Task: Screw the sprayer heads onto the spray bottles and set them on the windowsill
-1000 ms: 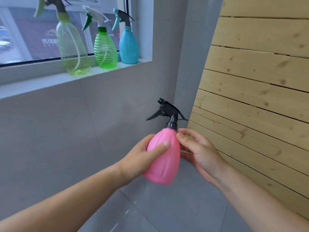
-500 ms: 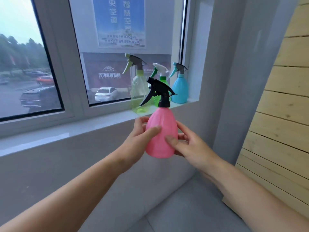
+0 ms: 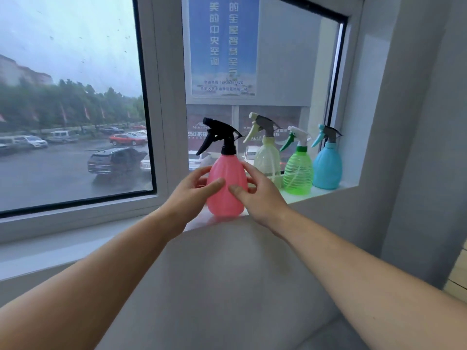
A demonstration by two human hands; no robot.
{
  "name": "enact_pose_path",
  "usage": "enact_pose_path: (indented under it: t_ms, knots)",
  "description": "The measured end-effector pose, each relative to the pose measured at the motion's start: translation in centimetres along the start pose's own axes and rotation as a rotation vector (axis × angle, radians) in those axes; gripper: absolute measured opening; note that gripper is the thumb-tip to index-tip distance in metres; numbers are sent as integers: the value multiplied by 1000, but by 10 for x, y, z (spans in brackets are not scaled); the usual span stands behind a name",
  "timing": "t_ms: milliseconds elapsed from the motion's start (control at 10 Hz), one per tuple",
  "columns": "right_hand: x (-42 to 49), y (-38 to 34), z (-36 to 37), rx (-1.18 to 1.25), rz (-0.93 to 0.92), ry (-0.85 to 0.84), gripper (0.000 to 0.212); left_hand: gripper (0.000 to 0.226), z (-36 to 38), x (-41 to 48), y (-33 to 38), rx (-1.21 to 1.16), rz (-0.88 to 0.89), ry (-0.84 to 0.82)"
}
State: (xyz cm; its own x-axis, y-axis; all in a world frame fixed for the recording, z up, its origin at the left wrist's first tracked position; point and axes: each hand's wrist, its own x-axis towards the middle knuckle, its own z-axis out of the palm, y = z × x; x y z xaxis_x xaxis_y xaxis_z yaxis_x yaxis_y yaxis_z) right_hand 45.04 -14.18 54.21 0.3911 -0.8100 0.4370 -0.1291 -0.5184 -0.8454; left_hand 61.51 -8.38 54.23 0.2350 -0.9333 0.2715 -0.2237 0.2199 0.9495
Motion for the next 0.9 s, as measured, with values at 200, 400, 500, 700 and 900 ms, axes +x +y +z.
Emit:
enact_pose_path:
  t_ms: [200, 400, 500, 700, 900]
  knots:
    - [15, 16, 21, -22, 36, -4, 73, 50, -10, 12, -18, -4, -11, 50]
    - [21, 22, 21, 6, 34, -1, 67, 55, -7, 17, -18, 26, 6, 89]
    - [20, 22, 22, 5, 48, -13, 66, 55, -5, 17, -20, 56, 16, 106]
    - [18, 23, 25, -27, 59, -7, 81, 58, -3, 14, -18, 43, 24, 113]
    - [6, 18, 17, 10, 82, 15, 78, 80, -5, 9, -17, 199, 17, 191]
